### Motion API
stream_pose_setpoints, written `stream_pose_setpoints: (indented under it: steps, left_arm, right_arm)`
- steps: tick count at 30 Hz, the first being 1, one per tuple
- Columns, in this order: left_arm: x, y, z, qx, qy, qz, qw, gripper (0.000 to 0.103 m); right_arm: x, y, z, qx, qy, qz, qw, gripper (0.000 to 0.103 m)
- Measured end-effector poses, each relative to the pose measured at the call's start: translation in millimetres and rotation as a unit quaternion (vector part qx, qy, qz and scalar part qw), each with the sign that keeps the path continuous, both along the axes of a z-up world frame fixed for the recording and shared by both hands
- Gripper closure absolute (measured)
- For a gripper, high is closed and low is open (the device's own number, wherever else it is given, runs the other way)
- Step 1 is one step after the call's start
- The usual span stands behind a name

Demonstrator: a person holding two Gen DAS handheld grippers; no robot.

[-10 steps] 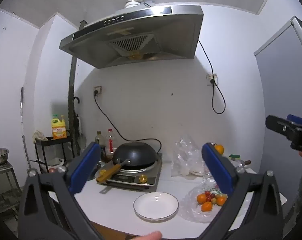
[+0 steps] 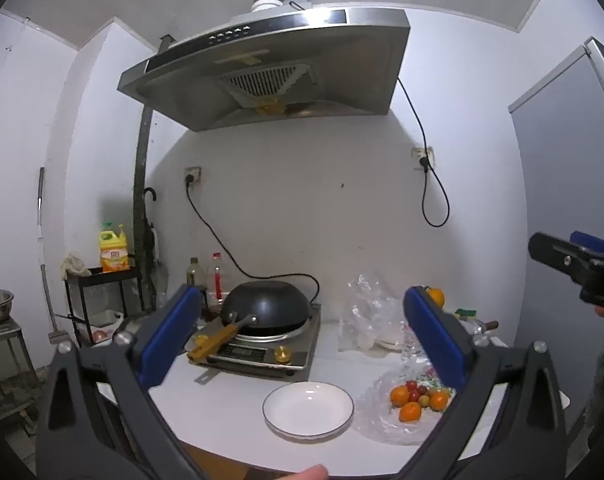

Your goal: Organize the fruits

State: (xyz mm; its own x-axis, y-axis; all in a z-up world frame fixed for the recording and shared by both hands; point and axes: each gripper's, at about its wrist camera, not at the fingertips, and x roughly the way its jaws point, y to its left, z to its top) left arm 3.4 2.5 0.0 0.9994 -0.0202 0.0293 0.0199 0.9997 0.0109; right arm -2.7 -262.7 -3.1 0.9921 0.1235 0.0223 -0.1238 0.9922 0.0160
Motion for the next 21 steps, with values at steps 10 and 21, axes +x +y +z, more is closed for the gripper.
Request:
stream_pose_setpoints:
  steps: [10,21]
  left_arm:
    - [4.6,-1.5,-4.2,0.001,0.003,0.000,1.0000,0.001]
    - [2.3,-1.0,-4.7,0.002,0.000,0.001,1.0000,0.001]
  right_arm:
    - [3.7,1.0,-1.1,-0.002,0.003,0.001,1.000,0.000]
    - [3.4,0.1,-1.2,0.000,0.001,0.003,1.000,0.000]
